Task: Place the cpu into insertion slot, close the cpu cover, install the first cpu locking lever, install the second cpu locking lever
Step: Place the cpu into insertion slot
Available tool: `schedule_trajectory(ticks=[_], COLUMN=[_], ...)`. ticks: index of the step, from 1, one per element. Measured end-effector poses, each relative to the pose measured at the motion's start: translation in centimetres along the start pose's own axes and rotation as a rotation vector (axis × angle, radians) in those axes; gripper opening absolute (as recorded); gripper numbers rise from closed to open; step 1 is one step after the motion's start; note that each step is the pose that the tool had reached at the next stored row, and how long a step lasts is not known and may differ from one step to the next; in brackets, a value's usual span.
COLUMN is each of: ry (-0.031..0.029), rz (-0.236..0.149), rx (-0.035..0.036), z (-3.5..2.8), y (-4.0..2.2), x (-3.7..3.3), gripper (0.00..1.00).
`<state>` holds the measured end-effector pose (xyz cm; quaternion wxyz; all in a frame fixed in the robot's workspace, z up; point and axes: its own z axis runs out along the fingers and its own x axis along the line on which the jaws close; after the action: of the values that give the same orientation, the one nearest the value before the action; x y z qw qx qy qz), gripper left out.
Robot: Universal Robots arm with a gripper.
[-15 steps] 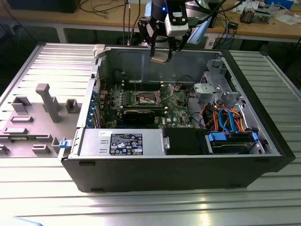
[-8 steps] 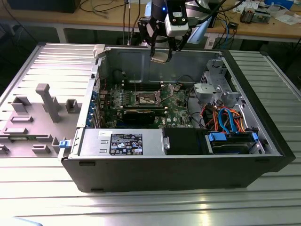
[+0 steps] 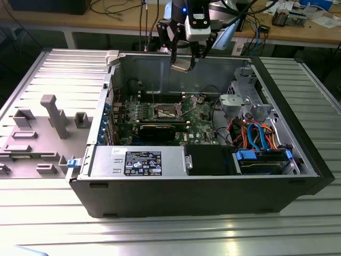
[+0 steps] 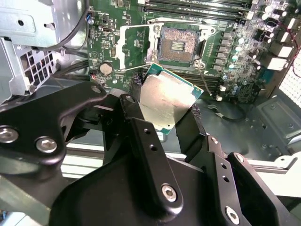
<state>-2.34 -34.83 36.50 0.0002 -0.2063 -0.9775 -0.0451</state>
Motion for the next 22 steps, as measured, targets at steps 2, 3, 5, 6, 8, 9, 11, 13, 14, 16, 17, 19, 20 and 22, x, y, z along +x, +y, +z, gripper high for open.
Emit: schedule_trajectory(ticks=[2, 3, 5, 6, 8, 9, 11, 13, 14, 16, 17, 19, 20, 22], ry=[-0.0001, -0.0001, -0.0002, -0.0003, -0.0007, -0.0014, -0.0028, -0.0048, -0.0058, -0.0069, -0.007, -0.0071, -0.0071, -0.0071], rz=[0.001, 0.001, 0.002, 0.003, 0.007, 0.015, 0.032, 0.054, 0.065, 0.078, 0.078, 0.08, 0.08, 0.08], rx=[0.0, 0.0, 0.0, -0.0001, -0.0002, -0.0004, -0.0007, -0.001, -0.0013, -0.0015, -0.0015, -0.0015, -0.0015, -0.0015], z=[0.0, 0.0, 0.0, 0.0, 0.0, 0.0, 0.0, 0.0, 0.01, 0.01, 0.01, 0.01, 0.01, 0.01], y=[0.0, 0.0, 0.0, 0.0, 0.0, 0.0, 0.0, 0.0, 0.0, 0.0, 0.0, 0.0, 0.0, 0.0], x=[0.0, 0.0, 0.0, 0.0, 0.0, 0.0, 0.0, 0.0, 0.0, 0.0, 0.0, 0.0, 0.0, 0.0], gripper=[0.54, 0.54, 0.54, 0.54, 0.54, 0.54, 0.54, 0.54, 0.54, 0.54, 0.54, 0.54, 0.54, 0.54])
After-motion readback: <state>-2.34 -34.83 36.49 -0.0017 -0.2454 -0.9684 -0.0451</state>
